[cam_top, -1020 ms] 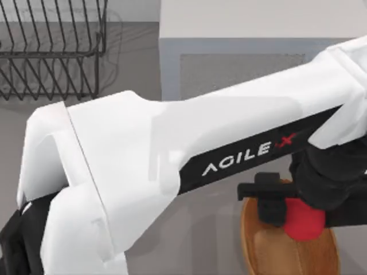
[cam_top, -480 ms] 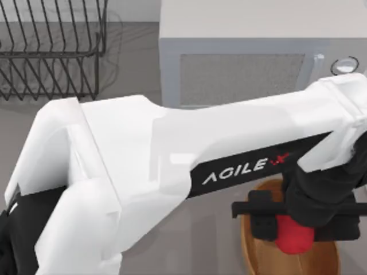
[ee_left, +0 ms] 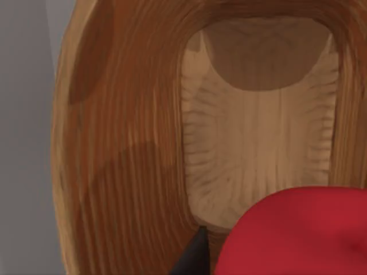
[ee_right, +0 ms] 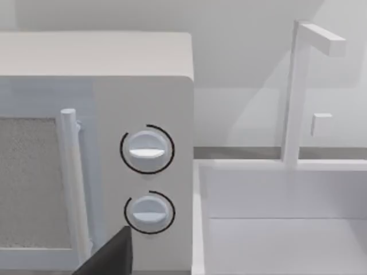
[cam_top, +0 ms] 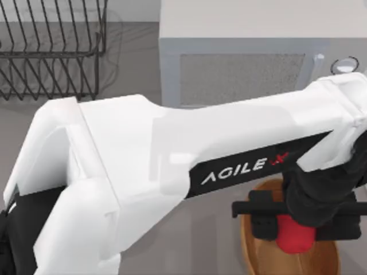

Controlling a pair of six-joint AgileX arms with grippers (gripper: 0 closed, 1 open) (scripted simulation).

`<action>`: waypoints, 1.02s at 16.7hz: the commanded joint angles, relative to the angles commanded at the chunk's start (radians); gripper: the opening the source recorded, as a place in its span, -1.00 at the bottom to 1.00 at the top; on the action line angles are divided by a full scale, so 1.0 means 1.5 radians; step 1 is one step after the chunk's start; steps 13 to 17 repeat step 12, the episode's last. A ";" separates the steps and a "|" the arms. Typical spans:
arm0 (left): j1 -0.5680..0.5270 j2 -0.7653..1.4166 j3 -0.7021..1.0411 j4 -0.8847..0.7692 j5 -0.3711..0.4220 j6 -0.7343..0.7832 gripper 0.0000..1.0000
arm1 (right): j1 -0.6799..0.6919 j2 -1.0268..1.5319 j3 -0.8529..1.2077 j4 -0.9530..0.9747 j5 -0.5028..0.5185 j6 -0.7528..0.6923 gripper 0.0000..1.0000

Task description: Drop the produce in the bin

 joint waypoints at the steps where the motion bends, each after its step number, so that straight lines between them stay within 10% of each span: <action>1: 0.000 0.000 0.000 0.000 0.000 0.000 0.21 | 0.000 0.000 0.000 0.000 0.000 0.000 1.00; 6: 0.000 0.000 0.000 0.000 0.000 0.000 0.96 | 0.000 0.000 0.000 0.000 0.000 0.000 1.00; 17: 0.000 0.000 0.000 0.000 0.000 0.000 1.00 | 0.000 0.000 0.000 0.000 0.000 0.000 1.00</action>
